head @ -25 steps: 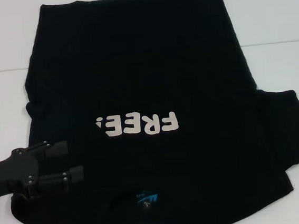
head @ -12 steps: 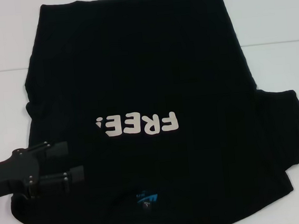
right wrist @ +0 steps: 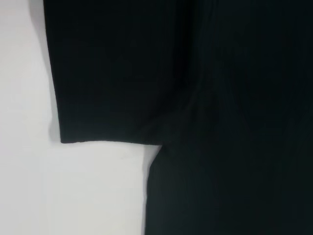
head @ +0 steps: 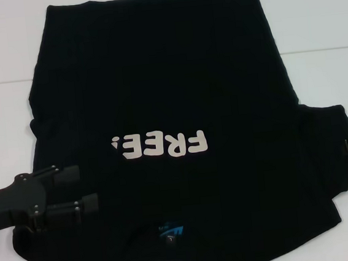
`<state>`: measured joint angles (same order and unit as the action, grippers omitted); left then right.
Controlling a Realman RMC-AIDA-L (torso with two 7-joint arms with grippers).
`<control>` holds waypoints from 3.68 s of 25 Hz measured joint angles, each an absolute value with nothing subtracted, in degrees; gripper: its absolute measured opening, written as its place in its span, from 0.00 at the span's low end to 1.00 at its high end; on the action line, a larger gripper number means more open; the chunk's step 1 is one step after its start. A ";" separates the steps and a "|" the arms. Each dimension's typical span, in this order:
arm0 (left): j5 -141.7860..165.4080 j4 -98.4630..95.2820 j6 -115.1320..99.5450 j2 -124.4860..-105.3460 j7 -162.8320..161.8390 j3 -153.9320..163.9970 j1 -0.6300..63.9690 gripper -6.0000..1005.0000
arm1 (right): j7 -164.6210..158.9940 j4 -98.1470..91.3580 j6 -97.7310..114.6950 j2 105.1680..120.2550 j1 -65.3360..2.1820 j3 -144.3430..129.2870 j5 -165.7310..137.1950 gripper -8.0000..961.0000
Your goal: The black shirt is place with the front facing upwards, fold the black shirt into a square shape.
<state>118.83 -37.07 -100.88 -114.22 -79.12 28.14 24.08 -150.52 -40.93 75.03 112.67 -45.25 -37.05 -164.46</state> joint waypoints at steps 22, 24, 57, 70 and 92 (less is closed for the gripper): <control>118.83 -37.03 -100.97 -114.26 -79.19 28.16 24.17 0.91 | -150.40 -39.24 73.64 112.69 -45.85 -37.59 -164.80 0.79; 118.83 -37.02 -101.03 -114.26 -79.19 28.13 24.17 0.91 | -150.40 -39.22 73.38 112.77 -45.90 -38.73 -164.65 0.79; 118.80 -36.92 -101.18 -114.18 -80.40 27.95 24.22 0.91 | -148.99 -47.65 77.83 111.63 -45.94 -39.38 -157.15 0.05; 118.83 -36.91 -101.08 -114.07 -80.67 28.28 24.50 0.91 | -147.23 -47.89 79.83 113.02 -50.11 -42.23 -155.62 0.05; 118.82 -36.79 -100.89 -114.17 -80.95 28.06 24.18 0.91 | -137.61 -41.10 78.24 116.28 -55.48 -48.95 -142.25 0.11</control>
